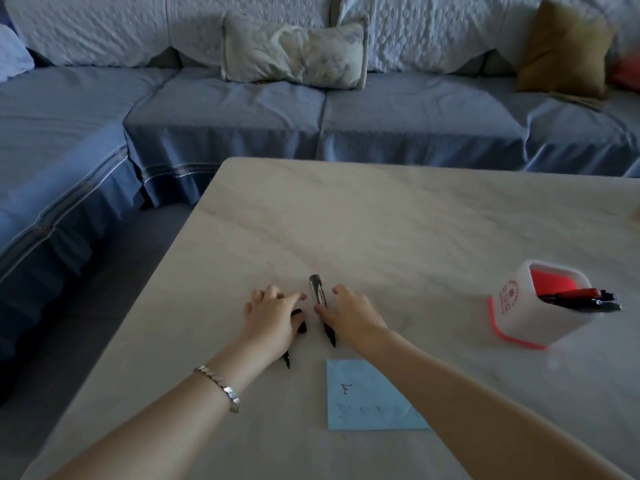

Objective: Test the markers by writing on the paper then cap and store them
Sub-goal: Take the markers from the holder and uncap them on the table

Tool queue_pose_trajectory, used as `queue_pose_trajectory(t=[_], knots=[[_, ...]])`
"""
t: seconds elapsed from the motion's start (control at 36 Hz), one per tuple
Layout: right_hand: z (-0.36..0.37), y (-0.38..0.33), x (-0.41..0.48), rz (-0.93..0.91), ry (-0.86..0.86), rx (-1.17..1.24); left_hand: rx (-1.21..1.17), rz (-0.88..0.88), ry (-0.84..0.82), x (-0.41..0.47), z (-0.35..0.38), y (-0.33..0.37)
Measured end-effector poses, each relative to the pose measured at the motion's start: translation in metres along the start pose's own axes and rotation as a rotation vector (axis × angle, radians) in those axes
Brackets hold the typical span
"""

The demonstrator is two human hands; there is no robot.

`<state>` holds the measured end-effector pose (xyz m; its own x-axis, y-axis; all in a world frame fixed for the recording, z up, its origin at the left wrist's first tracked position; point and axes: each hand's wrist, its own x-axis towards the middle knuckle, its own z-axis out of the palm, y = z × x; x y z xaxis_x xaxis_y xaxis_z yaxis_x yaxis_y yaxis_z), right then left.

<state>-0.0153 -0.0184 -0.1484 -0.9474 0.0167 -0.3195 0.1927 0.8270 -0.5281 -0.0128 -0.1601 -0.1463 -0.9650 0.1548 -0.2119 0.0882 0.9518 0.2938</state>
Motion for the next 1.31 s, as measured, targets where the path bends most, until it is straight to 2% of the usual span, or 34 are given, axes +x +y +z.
queue_pose_trajectory(t=[0.14,0.22,0.31,0.42,0.56,0.72,0.83,0.94,1.0,1.11,1.31], knots=[[-0.035,0.025,-0.033,-0.013,0.089,-0.053,-0.044,0.028,0.051,-0.010,-0.013,0.024],[-0.073,0.045,-0.060,-0.039,0.174,-0.165,-0.144,0.125,-0.012,-0.015,-0.015,0.049],[-0.120,0.070,-0.088,-0.053,0.345,-0.232,-0.163,0.190,-0.103,-0.023,-0.012,0.075],[-0.178,0.115,-0.114,0.005,0.594,-0.274,-0.194,0.268,-0.111,-0.029,0.001,0.101],[-0.210,0.162,-0.117,0.204,0.464,-0.370,-0.189,0.223,-0.137,-0.037,0.008,0.119],[-0.207,0.178,-0.104,0.279,0.449,-0.339,-0.176,0.191,-0.175,-0.045,0.005,0.116],[-0.210,0.169,-0.108,0.222,0.582,-0.413,-0.174,0.201,-0.170,-0.049,-0.007,0.113],[-0.213,0.161,-0.118,0.097,0.738,-0.277,-0.269,0.213,-0.093,-0.050,-0.022,0.119],[-0.212,0.160,-0.117,0.084,0.684,-0.385,-0.326,0.201,-0.091,-0.050,-0.026,0.123],[-0.202,0.174,-0.109,0.186,0.423,-0.447,-0.381,0.208,-0.078,-0.052,-0.027,0.127],[-0.192,0.182,-0.107,0.252,0.505,-0.335,-0.374,0.196,-0.128,-0.052,-0.020,0.121]])
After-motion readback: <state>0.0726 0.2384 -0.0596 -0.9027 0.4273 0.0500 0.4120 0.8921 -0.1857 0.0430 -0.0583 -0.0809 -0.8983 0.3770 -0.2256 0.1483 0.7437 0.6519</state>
